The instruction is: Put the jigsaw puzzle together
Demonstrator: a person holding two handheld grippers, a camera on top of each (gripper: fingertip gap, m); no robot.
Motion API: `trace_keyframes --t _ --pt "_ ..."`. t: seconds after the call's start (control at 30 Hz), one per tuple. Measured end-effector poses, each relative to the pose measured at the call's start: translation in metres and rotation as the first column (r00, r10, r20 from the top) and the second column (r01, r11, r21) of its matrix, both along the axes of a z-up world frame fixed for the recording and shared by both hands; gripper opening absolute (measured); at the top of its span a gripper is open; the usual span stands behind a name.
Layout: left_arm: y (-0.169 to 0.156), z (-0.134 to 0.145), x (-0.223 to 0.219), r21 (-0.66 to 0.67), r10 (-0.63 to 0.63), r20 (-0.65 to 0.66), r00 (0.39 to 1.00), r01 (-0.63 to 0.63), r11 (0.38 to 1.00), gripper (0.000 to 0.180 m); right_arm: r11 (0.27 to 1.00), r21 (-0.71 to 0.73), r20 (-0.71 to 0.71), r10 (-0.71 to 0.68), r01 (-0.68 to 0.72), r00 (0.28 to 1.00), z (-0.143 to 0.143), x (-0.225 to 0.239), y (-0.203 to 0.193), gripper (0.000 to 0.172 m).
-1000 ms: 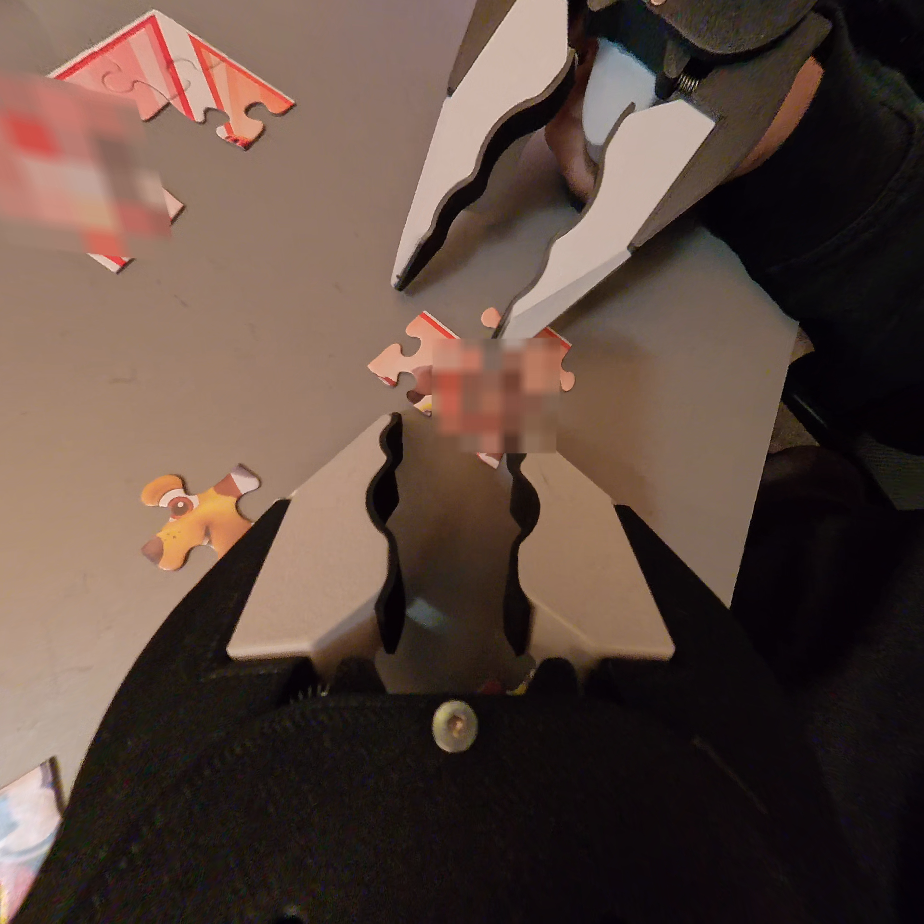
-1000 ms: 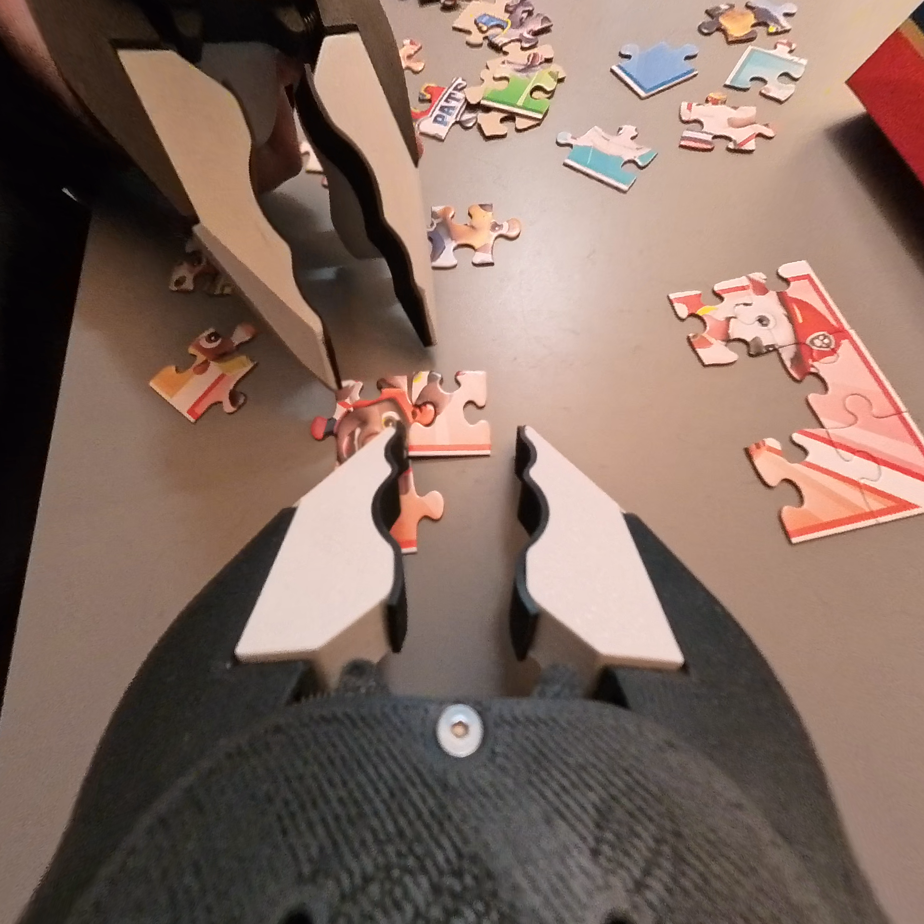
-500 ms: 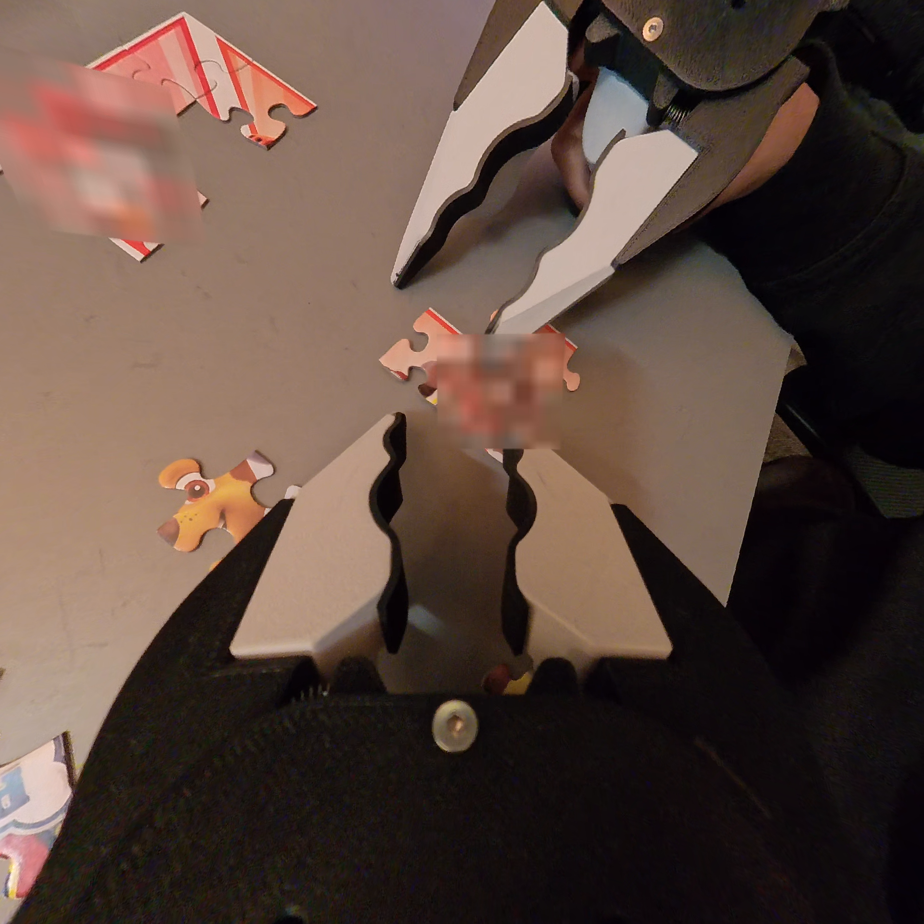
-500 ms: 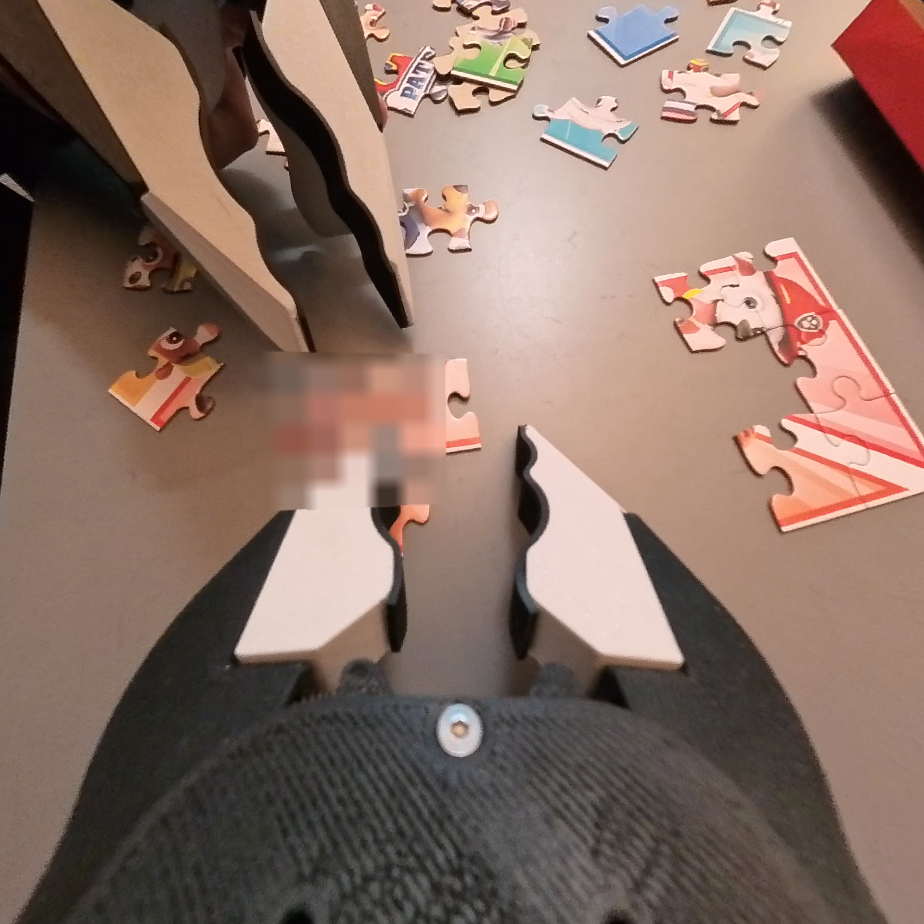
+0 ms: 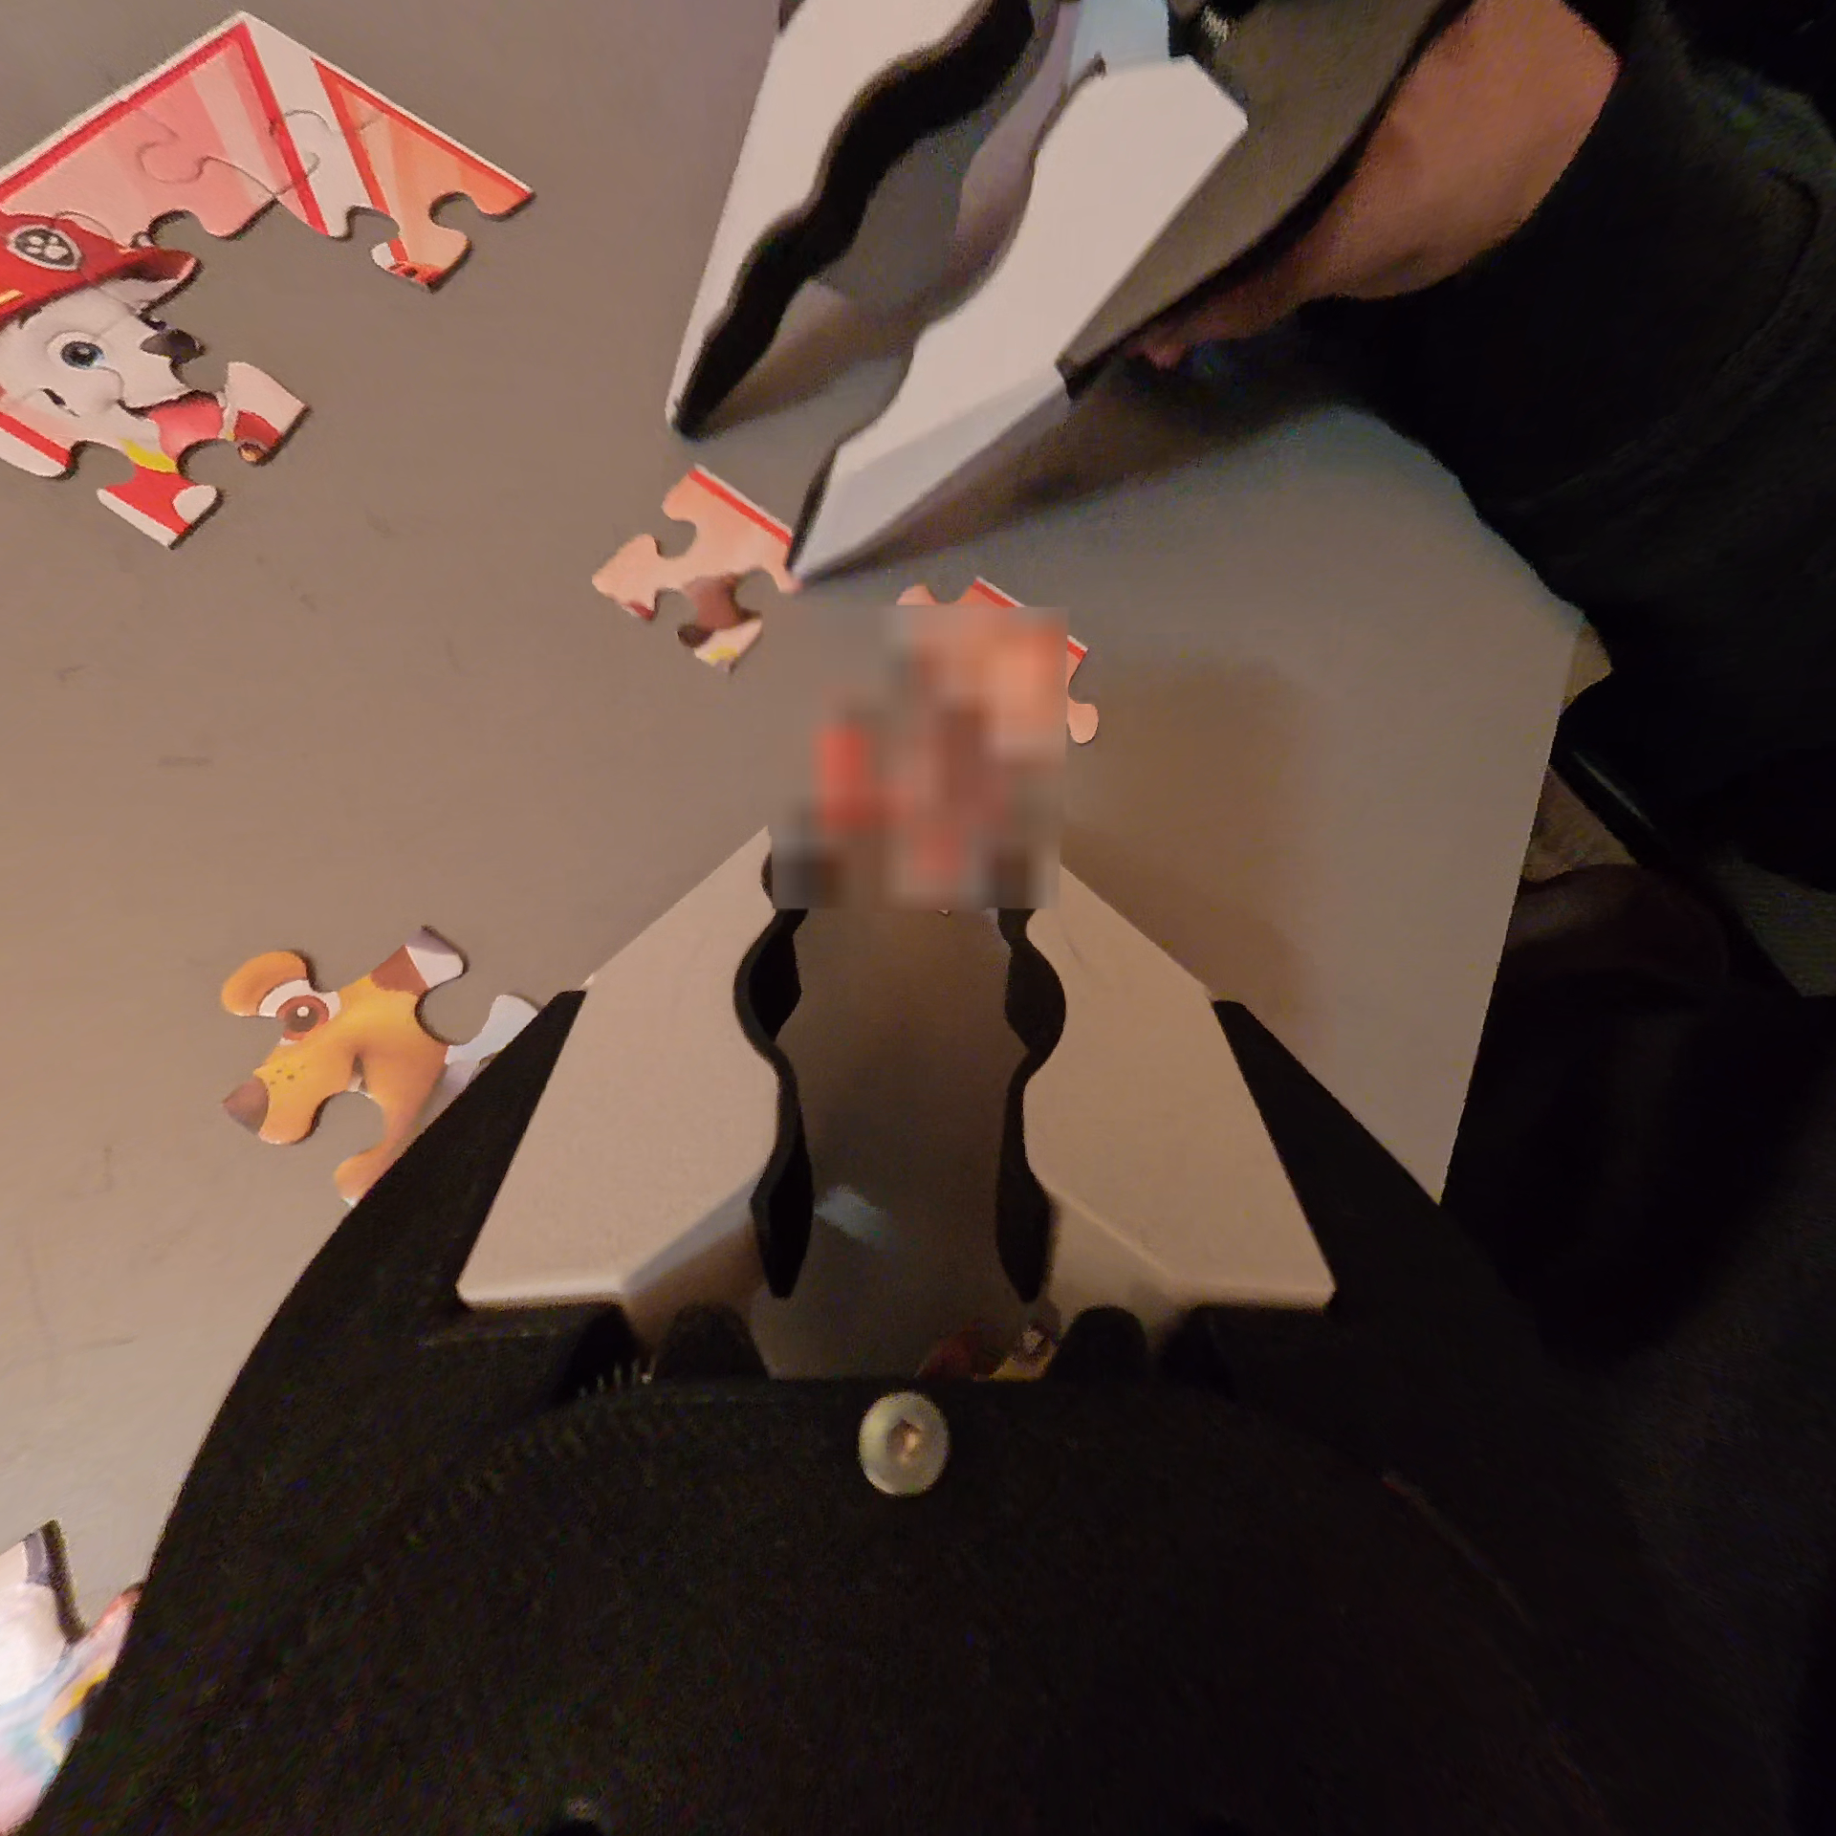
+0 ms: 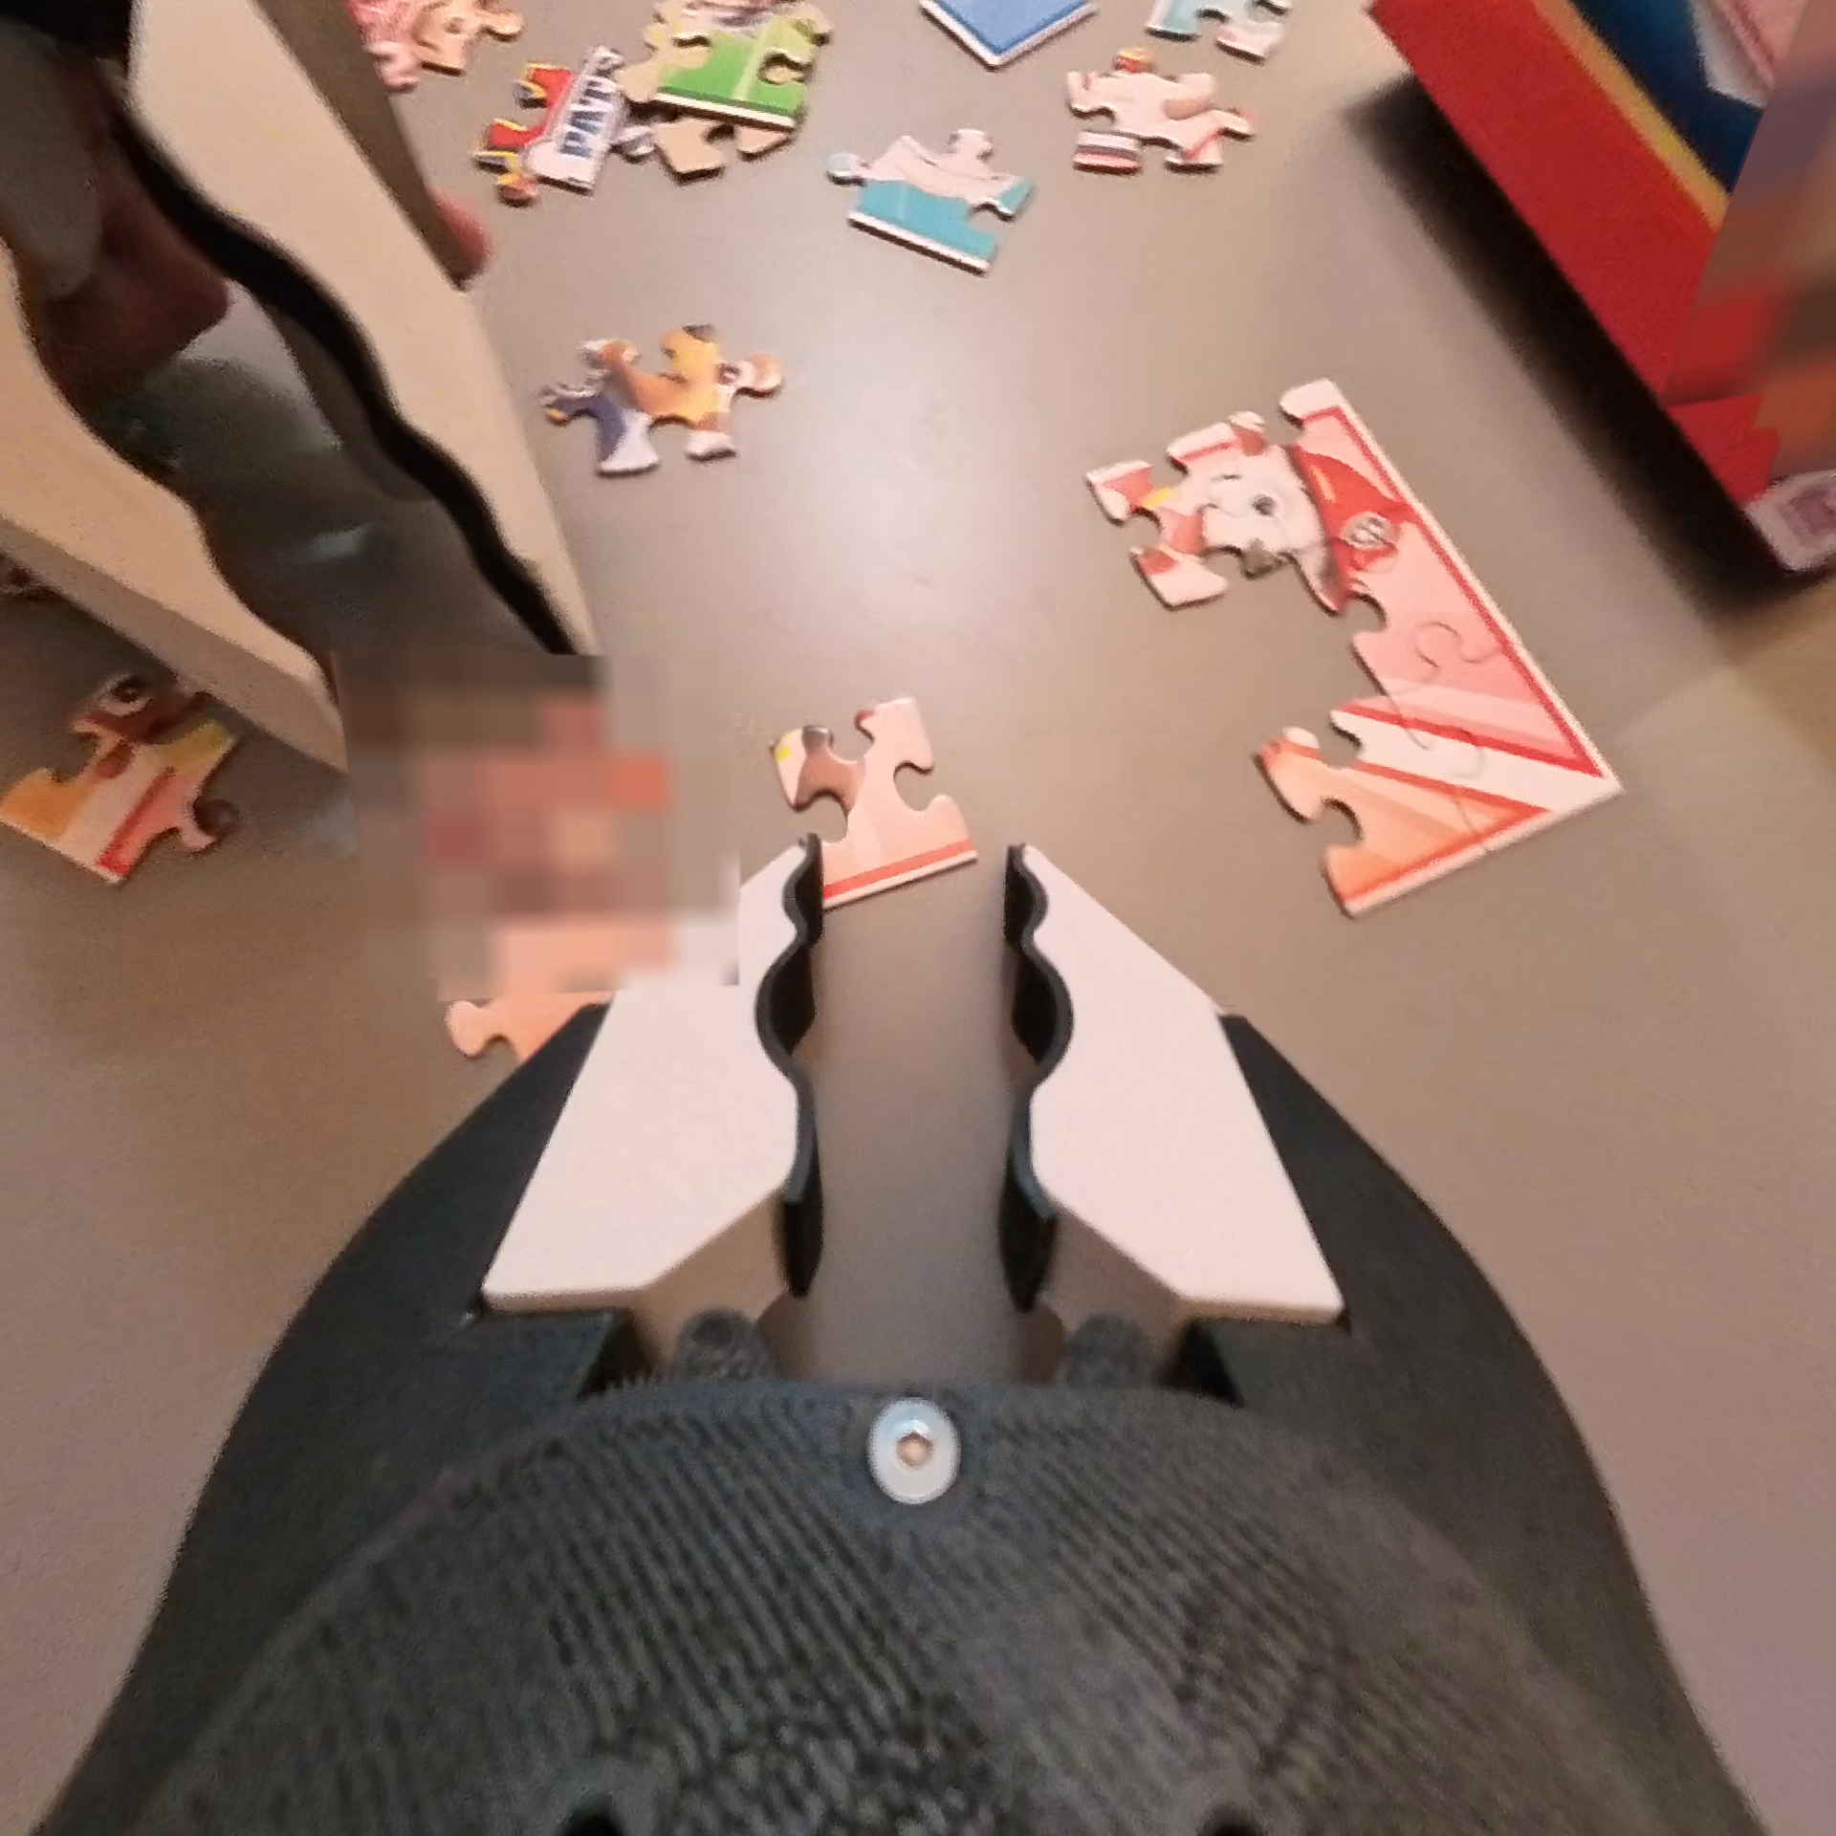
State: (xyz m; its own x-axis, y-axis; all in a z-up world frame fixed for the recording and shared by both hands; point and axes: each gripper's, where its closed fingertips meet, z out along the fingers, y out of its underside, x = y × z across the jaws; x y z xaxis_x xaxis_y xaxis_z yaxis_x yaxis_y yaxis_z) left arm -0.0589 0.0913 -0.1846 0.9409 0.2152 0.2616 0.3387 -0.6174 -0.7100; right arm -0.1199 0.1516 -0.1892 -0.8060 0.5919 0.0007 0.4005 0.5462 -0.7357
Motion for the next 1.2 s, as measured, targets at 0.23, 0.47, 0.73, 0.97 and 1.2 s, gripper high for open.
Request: trace_keyframes --t 0.23,0.47,0.73,0.97,1.2 --pt "0.002 0.001 -0.001 -0.016 -0.008 -0.073 0.997 0.007 1.000 0.035 0.997 -0.029 -0.033 -0.066 0.065 0.997 0.008 -0.006 0.026 0.037" --pt "0.004 -0.001 0.003 -0.030 -0.040 -0.098 0.994 0.038 0.999 0.036 1.000 -0.016 0.005 -0.008 0.008 1.000 0.000 -0.005 0.006 0.046" --pt "0.004 -0.008 0.003 -0.089 -0.057 -0.166 0.984 0.043 0.995 0.040 0.998 -0.015 -0.009 -0.062 0.062 0.998 -0.001 -0.006 0.024 0.034" --pt "0.005 -0.009 0.002 -0.099 -0.043 -0.181 0.983 0.025 0.995 0.041 0.991 -0.018 -0.014 -0.135 0.134 0.991 -0.001 0.013 0.045 0.021" --pt "0.007 -0.009 0.001 -0.104 -0.035 -0.181 0.983 0.017 0.994 0.041 0.984 0.055 -0.087 -0.164 0.170 0.983 0.002 0.014 0.046 0.036"
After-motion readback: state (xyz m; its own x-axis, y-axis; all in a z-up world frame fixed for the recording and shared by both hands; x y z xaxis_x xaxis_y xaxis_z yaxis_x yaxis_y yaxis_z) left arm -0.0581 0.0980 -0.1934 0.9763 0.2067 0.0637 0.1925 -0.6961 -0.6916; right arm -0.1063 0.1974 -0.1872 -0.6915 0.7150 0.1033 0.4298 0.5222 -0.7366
